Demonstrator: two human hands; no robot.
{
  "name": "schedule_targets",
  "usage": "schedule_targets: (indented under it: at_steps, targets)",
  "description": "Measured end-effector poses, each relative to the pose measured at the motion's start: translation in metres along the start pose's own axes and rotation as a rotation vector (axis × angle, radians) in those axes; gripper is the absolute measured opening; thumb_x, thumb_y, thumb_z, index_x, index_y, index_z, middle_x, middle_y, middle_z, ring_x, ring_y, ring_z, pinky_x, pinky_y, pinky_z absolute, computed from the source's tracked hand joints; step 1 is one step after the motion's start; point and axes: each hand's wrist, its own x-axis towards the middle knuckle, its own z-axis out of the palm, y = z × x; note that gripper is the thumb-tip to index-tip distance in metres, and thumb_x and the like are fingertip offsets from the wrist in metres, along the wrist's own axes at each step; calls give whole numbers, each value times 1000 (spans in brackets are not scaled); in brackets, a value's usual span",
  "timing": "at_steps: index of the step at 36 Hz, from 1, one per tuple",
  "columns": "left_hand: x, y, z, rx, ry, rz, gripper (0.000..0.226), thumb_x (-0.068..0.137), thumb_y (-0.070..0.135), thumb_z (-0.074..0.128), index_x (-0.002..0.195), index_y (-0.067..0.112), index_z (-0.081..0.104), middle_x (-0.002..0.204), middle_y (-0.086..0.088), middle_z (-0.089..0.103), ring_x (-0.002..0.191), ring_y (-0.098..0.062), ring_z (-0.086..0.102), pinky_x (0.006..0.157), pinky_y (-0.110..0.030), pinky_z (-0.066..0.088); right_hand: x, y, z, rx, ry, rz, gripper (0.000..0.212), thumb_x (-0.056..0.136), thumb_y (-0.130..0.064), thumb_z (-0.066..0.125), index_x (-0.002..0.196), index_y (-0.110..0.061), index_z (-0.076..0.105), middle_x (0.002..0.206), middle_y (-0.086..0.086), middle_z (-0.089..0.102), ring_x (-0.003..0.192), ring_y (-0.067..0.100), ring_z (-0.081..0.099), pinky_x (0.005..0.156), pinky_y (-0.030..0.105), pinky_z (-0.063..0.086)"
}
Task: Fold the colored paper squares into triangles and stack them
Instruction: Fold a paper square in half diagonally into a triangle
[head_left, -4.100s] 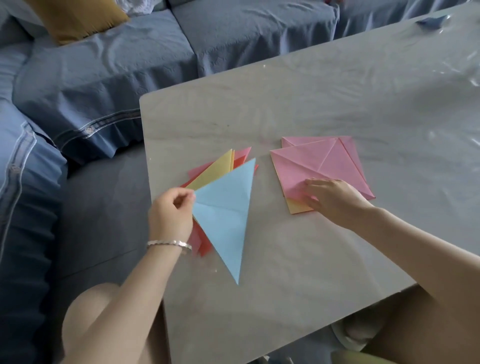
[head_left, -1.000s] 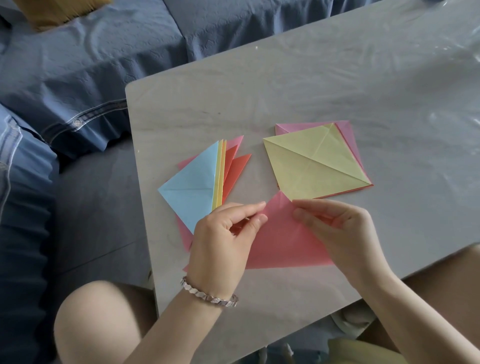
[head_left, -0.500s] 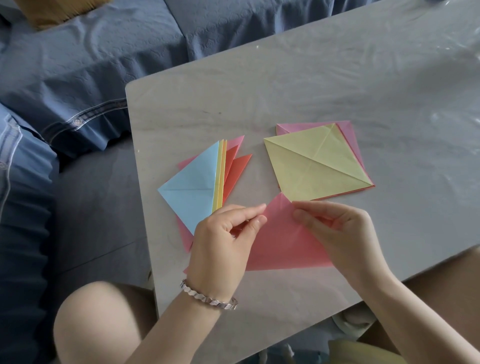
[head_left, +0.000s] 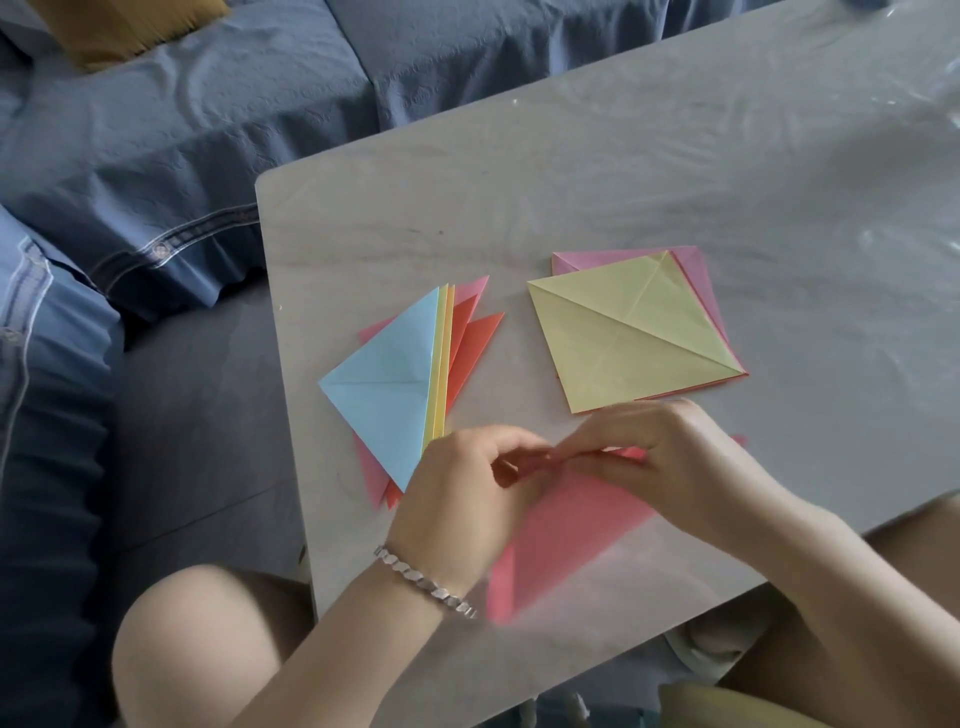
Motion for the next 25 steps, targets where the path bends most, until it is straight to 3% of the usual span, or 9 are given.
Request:
schedule_targets:
  at_steps: [3, 5, 8, 10, 12, 15, 18, 25]
  targets:
    - [3, 0, -1, 14, -51, 34, 13, 76, 11, 70, 78, 24, 73, 56, 21, 63, 59, 1, 60, 59, -9, 46, 11, 0, -6, -190, -51, -172, 17, 81, -32, 60, 88, -28, 74, 81, -17, 69, 74, 2, 60, 74, 24, 50]
    - [6, -2, -2, -33, 5, 21, 15, 75, 8, 70, 73, 23, 72, 50, 20, 60, 51, 2, 56, 56, -8, 43, 19, -1, -5, -309, 55, -312, 21, 84, -33, 55, 83, -24, 74, 78, -12, 70, 74, 11, 63, 85, 34, 49]
    - [15, -9, -2, -248, 176, -140, 22, 74, 4, 72, 61, 21, 68, 47, 12, 61, 40, -6, 53, 49, -14, 47, 27, 1, 0, -425, 272, -418, 26, 88, -26, 51, 84, -17, 75, 91, -2, 71, 91, 17, 64, 93, 35, 41]
    - [22, -18, -3, -377, 270, -272, 19, 73, 2, 72, 60, 14, 68, 47, 8, 62, 39, -8, 53, 47, -16, 50, 28, 3, 7, -422, 300, -407, 24, 88, -24, 52, 90, -15, 74, 103, 0, 70, 103, 19, 62, 95, 36, 44]
    - [27, -30, -5, -396, 299, -364, 10, 75, 4, 72, 67, 8, 70, 50, 3, 62, 38, -7, 53, 46, -16, 50, 25, 7, 19, -400, 203, -367, 27, 89, -27, 49, 95, -15, 73, 107, -1, 69, 105, 18, 62, 95, 37, 45]
    - [31, -49, -6, -239, 303, -380, 11, 77, 15, 73, 67, 10, 71, 56, 1, 64, 37, -7, 54, 46, -13, 46, 16, 19, 42, -395, -6, -258, 35, 88, -34, 41, 99, -20, 71, 109, -4, 68, 102, 13, 63, 94, 38, 49]
    - [32, -59, -5, -132, 303, -354, 21, 76, 21, 74, 56, 21, 66, 53, 10, 64, 37, -7, 56, 46, -13, 44, 3, 27, 62, -399, -115, -207, 37, 89, -33, 37, 98, -22, 72, 111, -8, 67, 103, 9, 62, 93, 34, 50]
    - [33, -68, -1, -23, 283, -375, 26, 75, 8, 69, 54, 23, 63, 52, 12, 62, 39, -8, 56, 44, -9, 40, -15, 27, 83, -436, -86, -103, 41, 87, -33, 34, 91, -26, 74, 103, -13, 69, 97, 4, 64, 90, 25, 48]
